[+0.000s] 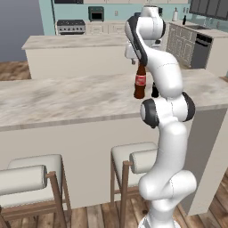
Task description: Place the large bottle from the dining counter next to the other large bottle outside the sink, and place the small bottle from the dining counter next to the other small bottle inside the sink.
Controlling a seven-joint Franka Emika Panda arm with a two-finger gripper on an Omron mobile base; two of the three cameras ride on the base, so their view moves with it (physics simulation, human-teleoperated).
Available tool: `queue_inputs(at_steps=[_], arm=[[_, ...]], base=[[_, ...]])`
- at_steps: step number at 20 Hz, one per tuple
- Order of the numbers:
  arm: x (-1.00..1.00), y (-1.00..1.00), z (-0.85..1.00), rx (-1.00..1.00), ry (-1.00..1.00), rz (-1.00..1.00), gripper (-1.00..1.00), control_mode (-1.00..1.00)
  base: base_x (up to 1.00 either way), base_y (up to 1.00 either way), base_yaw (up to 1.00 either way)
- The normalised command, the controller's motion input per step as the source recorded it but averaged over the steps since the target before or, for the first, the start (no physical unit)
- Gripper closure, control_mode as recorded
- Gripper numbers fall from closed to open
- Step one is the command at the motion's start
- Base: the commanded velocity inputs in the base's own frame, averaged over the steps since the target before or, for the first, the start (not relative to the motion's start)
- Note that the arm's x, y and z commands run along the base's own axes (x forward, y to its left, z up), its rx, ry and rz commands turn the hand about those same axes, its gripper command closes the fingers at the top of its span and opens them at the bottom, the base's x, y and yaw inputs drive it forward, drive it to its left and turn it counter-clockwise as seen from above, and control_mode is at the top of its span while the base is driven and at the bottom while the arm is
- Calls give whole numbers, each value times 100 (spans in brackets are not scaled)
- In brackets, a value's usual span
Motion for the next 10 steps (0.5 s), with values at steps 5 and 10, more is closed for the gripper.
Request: queue_inputs(at_steps=[5,10], arm=[[-11,-5,0,0,-1,0,-100,-100],[-24,-9,0,0,0,-1,-100,-100]], base=[[0,0,0],[0,0,0]])
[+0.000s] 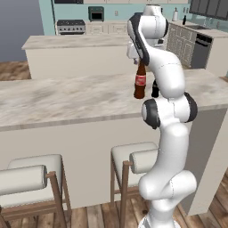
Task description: Place the large bottle from the dining counter next to the other large bottle outside the sink, and place the small bottle from the dining counter next to the other small bottle inside the sink.
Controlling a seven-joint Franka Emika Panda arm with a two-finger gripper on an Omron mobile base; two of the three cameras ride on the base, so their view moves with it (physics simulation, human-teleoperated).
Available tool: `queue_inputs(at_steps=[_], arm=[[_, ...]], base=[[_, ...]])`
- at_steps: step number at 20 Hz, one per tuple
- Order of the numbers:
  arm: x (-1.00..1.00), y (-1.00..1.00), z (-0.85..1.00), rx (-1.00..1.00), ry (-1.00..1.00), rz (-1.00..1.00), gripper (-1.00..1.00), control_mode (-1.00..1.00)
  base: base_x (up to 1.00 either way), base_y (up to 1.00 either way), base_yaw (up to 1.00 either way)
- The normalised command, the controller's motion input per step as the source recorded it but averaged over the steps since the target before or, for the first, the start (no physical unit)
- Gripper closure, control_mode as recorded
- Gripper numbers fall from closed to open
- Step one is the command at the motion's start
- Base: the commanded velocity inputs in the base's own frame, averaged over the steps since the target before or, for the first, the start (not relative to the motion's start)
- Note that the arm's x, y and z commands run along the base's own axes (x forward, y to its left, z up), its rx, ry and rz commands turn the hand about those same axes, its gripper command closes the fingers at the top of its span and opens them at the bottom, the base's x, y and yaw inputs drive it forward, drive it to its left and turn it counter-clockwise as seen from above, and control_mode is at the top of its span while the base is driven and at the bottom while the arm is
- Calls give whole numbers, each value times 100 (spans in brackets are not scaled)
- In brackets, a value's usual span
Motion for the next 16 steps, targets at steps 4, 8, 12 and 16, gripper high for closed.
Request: queue_inputs(at_steps=[4,8,12,16], arm=[[-9,-2,-1,0,0,0,-100,-100],[21,0,-7,0,0,0,-100,-100],[22,0,-6,0,0,0,-100,-100],[8,0,0,0,0,0,-100,-100]], base=[[0,0,0],[0,0,0],[0,0,0],[0,0,0]])
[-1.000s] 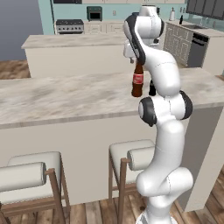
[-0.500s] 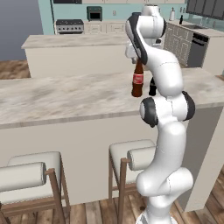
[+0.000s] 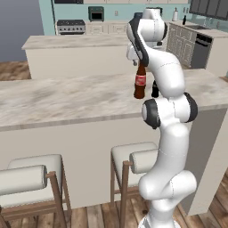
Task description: Place the large bottle from the dining counter next to the other large bottle outside the sink, and place the small bottle from the dining counter next to the other small bottle inside the sink.
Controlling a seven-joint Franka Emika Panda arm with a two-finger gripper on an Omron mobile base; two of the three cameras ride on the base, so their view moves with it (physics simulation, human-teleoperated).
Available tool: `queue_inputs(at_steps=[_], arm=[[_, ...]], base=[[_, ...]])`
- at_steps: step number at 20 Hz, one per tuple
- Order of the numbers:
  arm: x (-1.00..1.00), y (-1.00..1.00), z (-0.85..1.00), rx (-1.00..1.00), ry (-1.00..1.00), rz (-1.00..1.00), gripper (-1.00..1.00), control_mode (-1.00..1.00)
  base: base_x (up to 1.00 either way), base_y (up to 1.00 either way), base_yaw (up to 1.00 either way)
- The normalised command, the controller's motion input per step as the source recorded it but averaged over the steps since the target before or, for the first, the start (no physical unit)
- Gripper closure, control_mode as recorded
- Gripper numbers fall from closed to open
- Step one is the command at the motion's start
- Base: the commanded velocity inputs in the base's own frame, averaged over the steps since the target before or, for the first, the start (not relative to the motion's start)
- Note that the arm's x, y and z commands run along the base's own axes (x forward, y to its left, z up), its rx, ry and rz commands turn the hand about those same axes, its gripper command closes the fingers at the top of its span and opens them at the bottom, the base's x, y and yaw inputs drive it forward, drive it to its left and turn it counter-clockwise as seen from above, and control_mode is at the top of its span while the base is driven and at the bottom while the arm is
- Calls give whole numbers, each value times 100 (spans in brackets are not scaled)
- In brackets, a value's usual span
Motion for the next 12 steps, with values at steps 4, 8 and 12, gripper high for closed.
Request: queue_inputs(at_steps=[4,8,12], arm=[[0,0,0,0,0,0,-100,-100],[0,0,0,0,0,0,-100,-100],[10,8,-6,0,0,0,-100,-100]], base=[[0,0,0],[0,0,0],[0,0,0]])
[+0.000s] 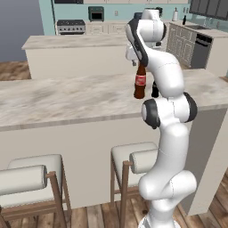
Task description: Place the large bottle from the dining counter next to the other large bottle outside the sink, and place the small bottle from the dining counter next to the other small bottle inside the sink.
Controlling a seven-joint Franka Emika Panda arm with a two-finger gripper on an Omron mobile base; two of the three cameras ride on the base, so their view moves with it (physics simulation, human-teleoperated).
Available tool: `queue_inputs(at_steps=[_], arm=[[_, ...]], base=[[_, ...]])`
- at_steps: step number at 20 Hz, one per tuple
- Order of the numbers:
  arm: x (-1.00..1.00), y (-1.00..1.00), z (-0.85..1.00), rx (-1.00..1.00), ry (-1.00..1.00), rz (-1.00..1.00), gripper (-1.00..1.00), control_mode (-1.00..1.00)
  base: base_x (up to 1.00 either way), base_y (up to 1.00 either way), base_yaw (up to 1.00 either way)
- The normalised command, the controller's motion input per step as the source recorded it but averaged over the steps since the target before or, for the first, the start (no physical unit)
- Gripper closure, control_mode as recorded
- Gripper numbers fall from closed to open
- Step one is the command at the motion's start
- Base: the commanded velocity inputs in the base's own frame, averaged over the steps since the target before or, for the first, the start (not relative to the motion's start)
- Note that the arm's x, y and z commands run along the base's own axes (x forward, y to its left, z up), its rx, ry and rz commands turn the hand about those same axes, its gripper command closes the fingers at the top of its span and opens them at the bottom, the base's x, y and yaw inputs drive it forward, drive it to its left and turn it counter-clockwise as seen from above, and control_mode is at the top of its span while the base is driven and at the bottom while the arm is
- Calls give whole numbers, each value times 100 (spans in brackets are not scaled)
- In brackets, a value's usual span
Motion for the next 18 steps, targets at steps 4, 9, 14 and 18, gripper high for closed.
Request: queue_inputs(at_steps=[4,9,14,18], arm=[[0,0,0,0,0,0,-100,-100],[0,0,0,0,0,0,-100,-100],[0,0,0,0,0,0,100,-100],[0,0,0,0,0,0,100,-100]], base=[[0,0,0],[0,0,0],[0,0,0],[0,0,0]])
